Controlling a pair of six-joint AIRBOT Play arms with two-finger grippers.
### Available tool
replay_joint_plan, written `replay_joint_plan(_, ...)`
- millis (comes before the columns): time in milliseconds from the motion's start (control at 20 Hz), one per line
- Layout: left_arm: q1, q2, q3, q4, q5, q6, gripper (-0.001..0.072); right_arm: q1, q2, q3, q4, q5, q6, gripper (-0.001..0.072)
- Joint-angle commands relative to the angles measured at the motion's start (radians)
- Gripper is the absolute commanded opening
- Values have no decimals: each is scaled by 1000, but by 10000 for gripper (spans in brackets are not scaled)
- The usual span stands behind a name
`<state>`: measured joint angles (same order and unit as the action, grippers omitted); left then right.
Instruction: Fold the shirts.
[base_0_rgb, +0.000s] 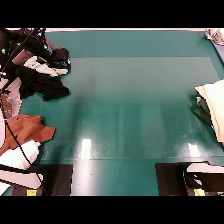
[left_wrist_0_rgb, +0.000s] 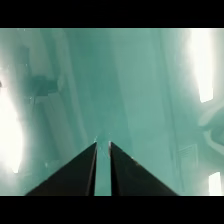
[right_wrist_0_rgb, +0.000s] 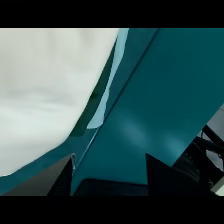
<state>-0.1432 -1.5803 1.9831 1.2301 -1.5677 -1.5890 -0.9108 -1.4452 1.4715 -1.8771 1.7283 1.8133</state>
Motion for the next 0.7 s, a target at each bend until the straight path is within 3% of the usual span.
replay_joint_plan(0,0,0,0,4,-30,0,132,18,50,95,212,-137,-60,516)
replay_joint_plan(150,0,0,0,4,-3,0,132,123,139,155,504,-343,-192,491)
replay_joint_plan(300,0,0,0,4,24,0,132,260,214,154,694,-441,-308,269)
replay_joint_plan(400,0,0,0,3,48,0,132,372,240,154,715,-461,-315,109)
replay_joint_plan(450,0,0,0,3,62,0,132,434,246,153,715,-465,-323,73)
replay_joint_plan(650,0,0,0,3,117,0,132,697,249,153,687,-461,-365,64)
